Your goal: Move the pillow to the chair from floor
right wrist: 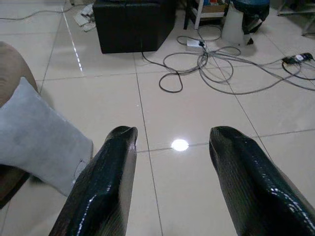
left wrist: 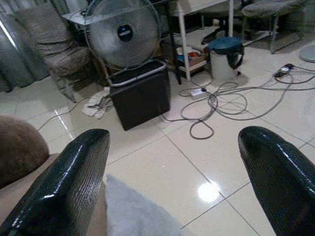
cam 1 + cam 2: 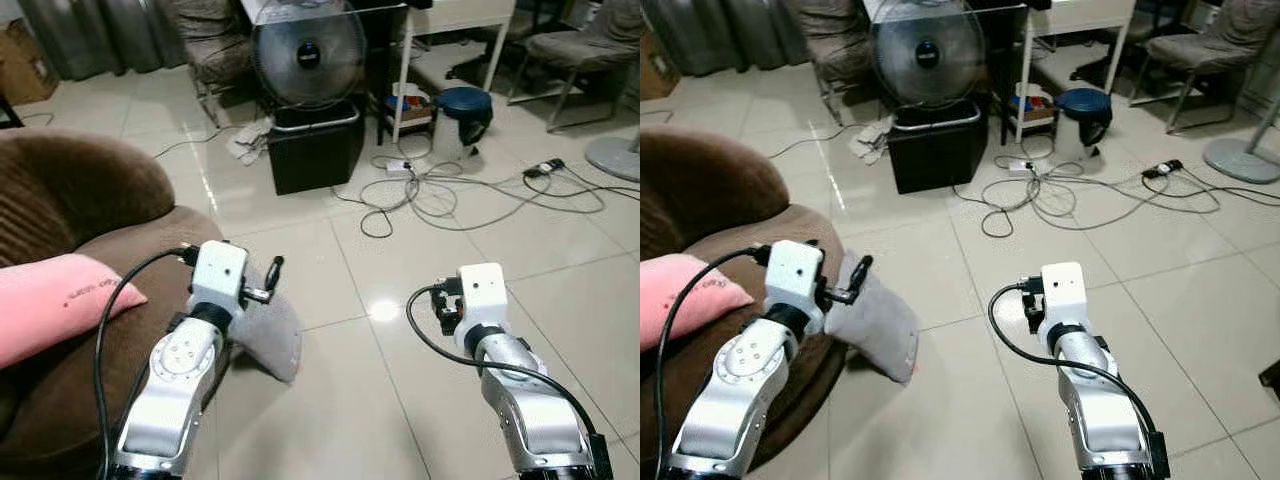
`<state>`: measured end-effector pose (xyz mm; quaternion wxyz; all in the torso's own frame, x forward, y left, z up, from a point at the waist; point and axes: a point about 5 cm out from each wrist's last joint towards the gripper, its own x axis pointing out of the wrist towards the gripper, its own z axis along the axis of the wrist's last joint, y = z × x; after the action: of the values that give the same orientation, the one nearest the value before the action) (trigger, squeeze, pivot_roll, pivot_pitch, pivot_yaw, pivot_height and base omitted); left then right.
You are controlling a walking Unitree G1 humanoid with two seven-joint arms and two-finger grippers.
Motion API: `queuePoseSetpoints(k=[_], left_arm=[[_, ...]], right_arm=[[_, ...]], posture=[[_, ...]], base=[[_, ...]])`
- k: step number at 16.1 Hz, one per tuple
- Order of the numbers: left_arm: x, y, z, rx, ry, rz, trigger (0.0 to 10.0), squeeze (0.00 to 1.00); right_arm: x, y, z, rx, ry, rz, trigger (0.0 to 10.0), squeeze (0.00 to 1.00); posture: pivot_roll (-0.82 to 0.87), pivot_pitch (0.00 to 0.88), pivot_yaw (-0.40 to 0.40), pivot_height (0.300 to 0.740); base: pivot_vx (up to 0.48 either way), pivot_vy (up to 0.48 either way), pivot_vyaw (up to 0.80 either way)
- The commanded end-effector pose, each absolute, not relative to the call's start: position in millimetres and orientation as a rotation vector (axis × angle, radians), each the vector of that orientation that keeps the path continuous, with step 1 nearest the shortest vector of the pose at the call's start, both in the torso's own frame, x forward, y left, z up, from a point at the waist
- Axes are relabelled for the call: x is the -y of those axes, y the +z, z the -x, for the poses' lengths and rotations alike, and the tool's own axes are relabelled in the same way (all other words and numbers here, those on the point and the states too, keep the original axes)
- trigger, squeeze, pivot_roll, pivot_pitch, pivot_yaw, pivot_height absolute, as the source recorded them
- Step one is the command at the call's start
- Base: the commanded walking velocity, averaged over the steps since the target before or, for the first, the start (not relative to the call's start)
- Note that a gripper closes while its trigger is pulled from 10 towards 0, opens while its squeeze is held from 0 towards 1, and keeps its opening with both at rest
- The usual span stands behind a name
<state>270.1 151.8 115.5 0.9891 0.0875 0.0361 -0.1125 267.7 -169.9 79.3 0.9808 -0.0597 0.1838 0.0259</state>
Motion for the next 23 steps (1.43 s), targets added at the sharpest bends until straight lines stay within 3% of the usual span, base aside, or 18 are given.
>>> queuePoseSetpoints(k=[1,18,23], left_arm=[[-156.0,113.6,-269.8,-0.079,-0.218,-0.179,10.0,0.00],[-158.8,111.0,-266.3,-0.088,-0.215,-0.177,10.0,0.00],[-160.2,110.1,-265.1,-0.094,-0.212,-0.179,10.0,0.00]], right_arm=[[167.9,80.8,-269.7,-0.369,0.067,0.125,10.0,0.00],[158.3,76.9,-268.7,-0.379,0.172,0.212,10.0,0.00],[154.2,74.3,-265.8,-0.389,0.192,0.200,10.0,0.00]], posture=[[-0.05,0.000,0.066,0.740],[-0.04,0.000,0.060,0.740],[-0.04,0.000,0.057,0.740]], base=[[0.311,0.000,0.00],[0.310,0.000,0.00],[0.310,0.000,0.57]])
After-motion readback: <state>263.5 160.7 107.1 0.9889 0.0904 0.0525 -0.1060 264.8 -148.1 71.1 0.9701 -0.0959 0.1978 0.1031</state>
